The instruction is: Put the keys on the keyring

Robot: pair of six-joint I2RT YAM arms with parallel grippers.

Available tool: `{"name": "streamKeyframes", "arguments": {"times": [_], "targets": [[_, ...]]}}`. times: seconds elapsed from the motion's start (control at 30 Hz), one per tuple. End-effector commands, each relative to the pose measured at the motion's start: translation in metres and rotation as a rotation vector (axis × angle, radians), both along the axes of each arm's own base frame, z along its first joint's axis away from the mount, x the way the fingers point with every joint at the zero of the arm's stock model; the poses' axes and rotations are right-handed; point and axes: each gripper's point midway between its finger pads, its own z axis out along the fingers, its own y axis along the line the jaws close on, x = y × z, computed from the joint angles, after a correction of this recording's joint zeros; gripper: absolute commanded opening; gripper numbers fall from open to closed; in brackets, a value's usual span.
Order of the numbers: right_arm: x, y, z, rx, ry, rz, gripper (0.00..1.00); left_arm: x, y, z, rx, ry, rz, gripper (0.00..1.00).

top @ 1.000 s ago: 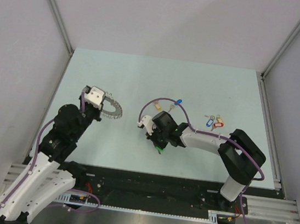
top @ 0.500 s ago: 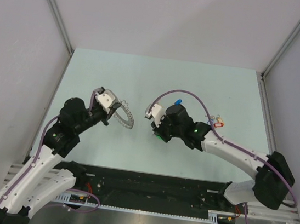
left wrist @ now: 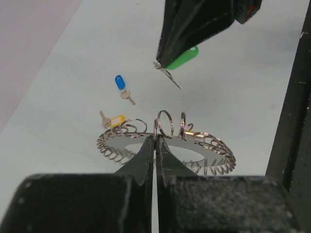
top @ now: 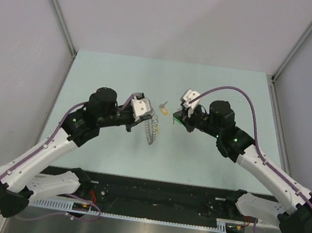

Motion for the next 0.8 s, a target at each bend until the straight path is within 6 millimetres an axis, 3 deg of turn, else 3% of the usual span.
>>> {"name": "streamKeyframes", "arguments": {"times": [0.0, 0.07, 0.1, 0.27, 0.47, 0.63, 0.77], "targets": [[0.0, 0.004, 0.025, 0.089, -0.076, 0.05, 0.0, 0.014, 0.002, -0.004, 0.075, -0.08, 0.048, 0.0], [-0.002, 0.006, 0.018, 0.074, -0.073, 0.072, 0.0, 0.021, 0.007, -0.014, 0.116, -0.066, 0.084, 0.0], [-0.001, 0.009, 0.023, 0.091, -0.099, 0.087, 0.0, 0.019, 0.005, -0.018, 0.121, -0.052, 0.072, 0.0], [-0.007, 0.022, 0.017, 0.115, -0.122, 0.174, 0.0, 0.0, -0.009, -0.018, 0.046, -0.077, -0.053, 0.0], [-0.005, 0.04, 0.008, 0.114, -0.137, 0.221, 0.0, -0.009, -0.011, -0.023, 0.021, -0.074, -0.094, 0.0], [-0.021, 0.059, -0.005, 0.104, -0.12, 0.313, 0.0, -0.005, -0.01, -0.027, 0.004, -0.058, -0.057, 0.0], [-0.039, 0.064, -0.004, 0.11, -0.111, 0.387, 0.0, 0.008, -0.003, -0.023, -0.032, -0.05, 0.043, 0.0]]}}
